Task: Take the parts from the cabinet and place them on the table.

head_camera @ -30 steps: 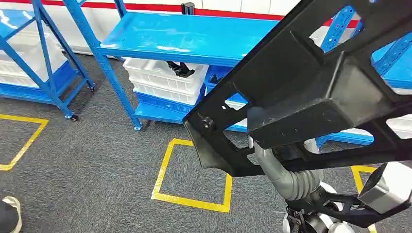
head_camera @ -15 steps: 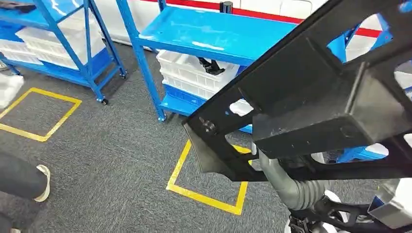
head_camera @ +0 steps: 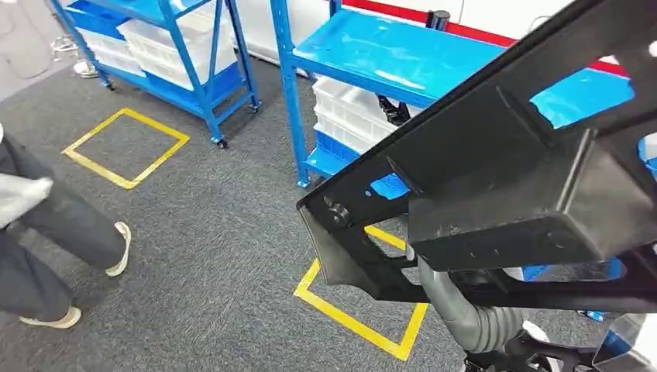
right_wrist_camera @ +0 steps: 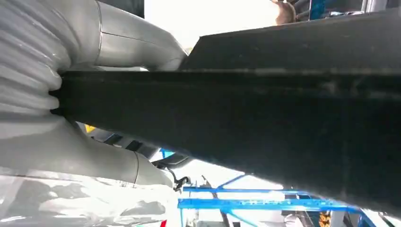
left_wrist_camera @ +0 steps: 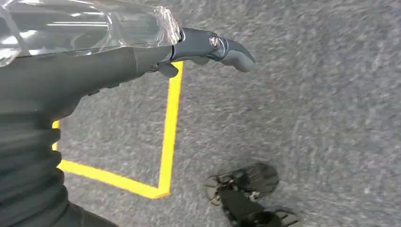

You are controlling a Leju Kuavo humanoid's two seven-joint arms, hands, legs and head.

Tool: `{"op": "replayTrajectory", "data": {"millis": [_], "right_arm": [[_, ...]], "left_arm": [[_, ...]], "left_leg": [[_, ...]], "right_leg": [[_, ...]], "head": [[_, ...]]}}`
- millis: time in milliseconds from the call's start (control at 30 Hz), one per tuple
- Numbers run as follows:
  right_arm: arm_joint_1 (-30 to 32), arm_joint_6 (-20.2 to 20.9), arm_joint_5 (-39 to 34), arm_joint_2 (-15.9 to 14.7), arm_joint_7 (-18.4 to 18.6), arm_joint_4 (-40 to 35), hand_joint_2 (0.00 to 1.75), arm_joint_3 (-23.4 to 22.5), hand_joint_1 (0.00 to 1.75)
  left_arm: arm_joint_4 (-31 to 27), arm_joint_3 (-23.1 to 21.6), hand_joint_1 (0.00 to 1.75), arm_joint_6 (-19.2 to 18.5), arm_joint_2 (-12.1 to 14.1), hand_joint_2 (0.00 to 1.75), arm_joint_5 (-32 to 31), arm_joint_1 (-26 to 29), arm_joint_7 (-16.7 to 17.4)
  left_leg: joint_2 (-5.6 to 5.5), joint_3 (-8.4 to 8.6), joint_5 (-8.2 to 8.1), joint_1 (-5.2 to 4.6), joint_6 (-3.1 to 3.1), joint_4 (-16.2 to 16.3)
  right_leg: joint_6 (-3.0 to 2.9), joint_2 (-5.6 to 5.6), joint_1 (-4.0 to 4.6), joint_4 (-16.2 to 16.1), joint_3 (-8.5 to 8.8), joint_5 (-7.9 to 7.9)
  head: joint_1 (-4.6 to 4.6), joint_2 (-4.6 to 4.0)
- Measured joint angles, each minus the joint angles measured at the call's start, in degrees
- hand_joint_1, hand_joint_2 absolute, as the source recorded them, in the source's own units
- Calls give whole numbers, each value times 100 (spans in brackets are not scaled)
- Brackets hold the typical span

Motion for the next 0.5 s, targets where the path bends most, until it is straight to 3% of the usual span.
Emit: {"op": "replayTrajectory", "data": {"millis": [67,100,133,167,200,267,300,367,400,433,467,500], "right_arm": [[0,-26,20,4,-22,-2,175,-9,175],[-1,-26,22,15,-27,-20,175,-7,175],[25,-26,31,17,-33,-28,175,-4,175],[51,-33,39,20,-44,-44,175,-9,175],[67,-33,39,20,-42,-48,175,-9,175],[80,-35,44,20,-37,-48,175,-11,175],[80,-33,50,20,-35,-48,175,-15,175],[78,-33,79,20,-7,-52,175,-48,175],[76,-35,83,20,6,-68,175,-61,175],[77,-35,87,20,24,-90,175,-72,175],[76,-35,87,20,33,-98,175,-79,175],[74,-35,90,20,39,-109,175,-101,175]], "left_arm": [[0,0,0,0,6,175,0,48,11],[0,-2,0,-4,29,175,0,61,13],[0,-4,0,-5,15,175,-4,47,15],[0,-4,0,-2,18,175,-22,20,50],[0,-4,0,-2,26,175,-39,4,96],[0,-13,0,-2,28,175,-50,-6,140],[0,-13,0,-2,33,175,-37,-7,140],[0,-15,0,0,42,175,-28,-33,103],[-2,-22,0,0,44,175,-46,-63,87],[-2,-28,0,0,44,175,-66,-106,85],[-2,-35,0,-2,44,175,-72,-133,87],[-2,-46,0,-2,42,175,-87,-168,87]], "left_leg": [[-87,-34,10,18,-73,-9],[71,-48,-48,35,-88,69],[389,-170,-228,1,-127,332],[567,-417,-489,22,-170,826],[643,-669,-713,38,-194,1342],[690,-1031,-896,67,-225,2043],[707,-992,-787,80,-232,1927],[810,-493,-322,83,-231,980],[999,-153,-91,64,-202,356],[1343,2,-71,16,-133,2],[1338,2,-52,0,-129,28],[1235,-27,-49,-9,-104,40]], "right_leg": [[-69,-110,12,-18,3,26],[-99,-201,-23,-42,8,45],[-131,-251,-25,-43,12,33],[-156,-352,-17,-42,15,24],[-159,-435,-11,-41,15,22],[-156,-598,-10,-39,12,10],[-152,-672,-10,-39,16,2],[-124,-810,-10,-39,47,-17],[-102,-876,-9,-39,78,-33],[-72,-937,18,-39,105,-53],[-46,-973,44,-36,116,-70],[-13,-1018,36,-34,123,-86]], "head": [[0,-2],[5,0],[-39,-2],[-52,0],[-54,0],[-57,0],[-57,-2],[-59,-2],[-57,0],[-59,0],[-54,0],[-54,0]]}}
